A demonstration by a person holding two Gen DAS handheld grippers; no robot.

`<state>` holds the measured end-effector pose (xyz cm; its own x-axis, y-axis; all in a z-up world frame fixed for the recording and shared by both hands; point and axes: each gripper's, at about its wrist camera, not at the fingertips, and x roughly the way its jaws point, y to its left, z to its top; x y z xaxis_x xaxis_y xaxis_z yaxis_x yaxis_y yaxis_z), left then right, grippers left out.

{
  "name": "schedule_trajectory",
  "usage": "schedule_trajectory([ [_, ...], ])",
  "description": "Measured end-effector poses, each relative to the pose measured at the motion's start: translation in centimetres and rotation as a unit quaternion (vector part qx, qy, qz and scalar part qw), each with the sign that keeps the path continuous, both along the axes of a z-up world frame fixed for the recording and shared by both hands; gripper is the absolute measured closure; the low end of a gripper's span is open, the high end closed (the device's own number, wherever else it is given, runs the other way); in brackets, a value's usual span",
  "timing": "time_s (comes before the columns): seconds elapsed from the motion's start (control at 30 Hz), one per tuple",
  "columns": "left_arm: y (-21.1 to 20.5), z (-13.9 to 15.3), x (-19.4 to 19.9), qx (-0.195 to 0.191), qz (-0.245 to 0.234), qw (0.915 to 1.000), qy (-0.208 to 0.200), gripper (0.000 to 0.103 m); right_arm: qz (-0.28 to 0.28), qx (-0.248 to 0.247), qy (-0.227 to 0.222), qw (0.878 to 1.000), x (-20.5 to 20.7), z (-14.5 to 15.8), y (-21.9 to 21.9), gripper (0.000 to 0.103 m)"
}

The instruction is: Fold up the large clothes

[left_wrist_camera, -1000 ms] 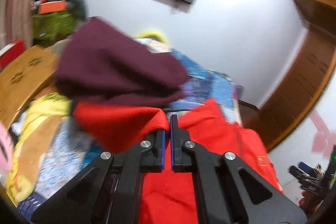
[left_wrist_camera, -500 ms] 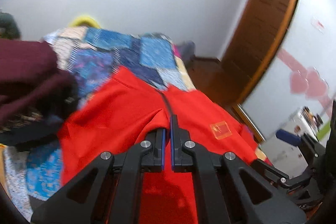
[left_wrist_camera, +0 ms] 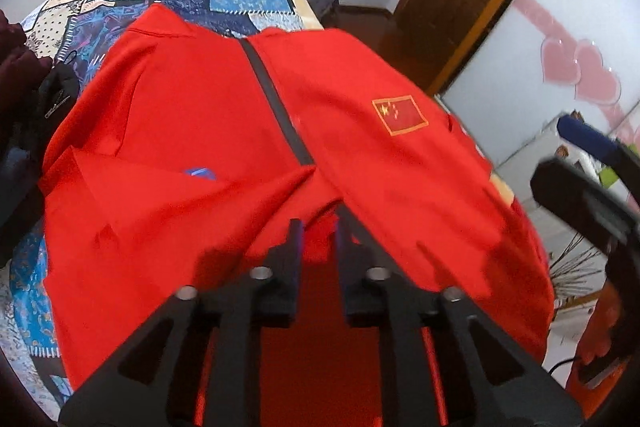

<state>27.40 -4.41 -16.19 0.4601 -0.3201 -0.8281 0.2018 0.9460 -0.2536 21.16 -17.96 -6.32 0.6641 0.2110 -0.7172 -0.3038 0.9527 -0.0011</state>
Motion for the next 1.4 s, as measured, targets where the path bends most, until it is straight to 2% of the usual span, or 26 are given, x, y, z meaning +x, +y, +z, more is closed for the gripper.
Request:
schedule_trajectory([
  [0.03,0.0,0.2,-0.5,0.005,-0.002,1.0000,-0.005,0.066,0.000,0.000,0.000,1.000,0.0,0.0,0.0,0.000],
  [0.1,0.3,1.1,-1.5,0.013,-0.002,0.9997,-0.021,0.057,-0.001,-0.001,-0.001,1.000,-0.1,0.1,0.0,0.000],
  [0.23,2.2,3.3,-3.5,0.017,0.013,0.9981,-0.057,0.047,0.002,-0.002,-0.006,1.000,-0.3,0.4,0.3,0.000],
  [0.4,6.9,5.8,-6.1,0.022,0.068,0.9931,-0.093,0.045,0.017,-0.006,-0.017,1.000,-0.8,1.0,1.5,0.000],
  [0.63,13.9,8.0,-8.2,0.085,0.148,0.9759,-0.136,0.038,0.074,-0.019,-0.021,0.997,-1.0,1.4,5.4,0.000],
  [0.77,17.6,7.5,-9.4,0.100,0.184,0.9694,-0.128,0.037,0.121,-0.035,-0.009,0.992,-1.1,0.5,8.7,0.000],
  [0.93,20.3,5.4,-10.8,0.109,0.210,0.9660,-0.104,0.037,0.183,-0.070,0.035,0.980,-0.9,-2.3,12.8,0.000],
  [1.2,22.0,1.7,-12.2,0.105,0.231,0.9651,-0.066,0.037,0.261,-0.122,0.079,0.954,-2.6,-5.7,17.8,0.002],
  [1.4,23.0,0.3,-13.5,0.097,0.237,0.9653,-0.049,0.037,0.315,-0.146,0.085,0.934,-4.8,-7.5,21.1,0.003],
])
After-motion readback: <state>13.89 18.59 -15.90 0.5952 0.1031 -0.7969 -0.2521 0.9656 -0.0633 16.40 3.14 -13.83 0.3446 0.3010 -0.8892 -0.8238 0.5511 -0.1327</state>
